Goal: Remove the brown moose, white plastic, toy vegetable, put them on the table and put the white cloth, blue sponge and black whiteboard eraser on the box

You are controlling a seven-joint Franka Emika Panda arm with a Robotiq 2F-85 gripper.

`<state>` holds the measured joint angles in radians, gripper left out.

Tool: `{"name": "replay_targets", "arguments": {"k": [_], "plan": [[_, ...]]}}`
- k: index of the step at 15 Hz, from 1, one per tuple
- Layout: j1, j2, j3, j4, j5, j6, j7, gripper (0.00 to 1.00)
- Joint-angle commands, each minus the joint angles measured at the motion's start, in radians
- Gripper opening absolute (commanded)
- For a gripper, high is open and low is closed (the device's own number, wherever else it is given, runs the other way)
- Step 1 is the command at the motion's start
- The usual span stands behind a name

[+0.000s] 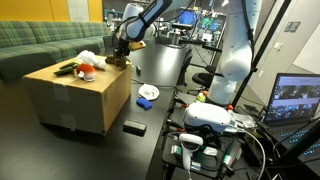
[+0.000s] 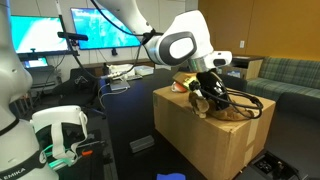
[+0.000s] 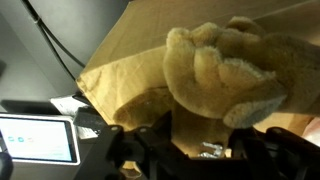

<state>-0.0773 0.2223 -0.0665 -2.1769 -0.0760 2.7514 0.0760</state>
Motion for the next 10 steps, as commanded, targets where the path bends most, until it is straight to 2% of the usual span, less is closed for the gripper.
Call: {"name": "replay_targets", "arguments": {"k": [1, 3, 4, 5, 6, 10], "plan": [[0.003, -0.005, -0.016, 0.021, 0.002, -0.016, -0.01, 0.13], [0.0, -0.028, -0.028, 0.006, -0.009, -0.006, 0.001, 0.03], [-0.002, -0.039, -0.035, -0.001, -0.012, -0.003, 0.004, 0.01], [-0.009, -0.056, -0.044, -0.01, -0.01, -0.002, 0.003, 0.0], [-0.013, -0.068, -0.055, -0.021, -0.012, 0.005, 0.007, 0.04], [-0.047, -0.118, -0.109, -0.055, -0.014, 0.015, 0.014, 0.03]]}}
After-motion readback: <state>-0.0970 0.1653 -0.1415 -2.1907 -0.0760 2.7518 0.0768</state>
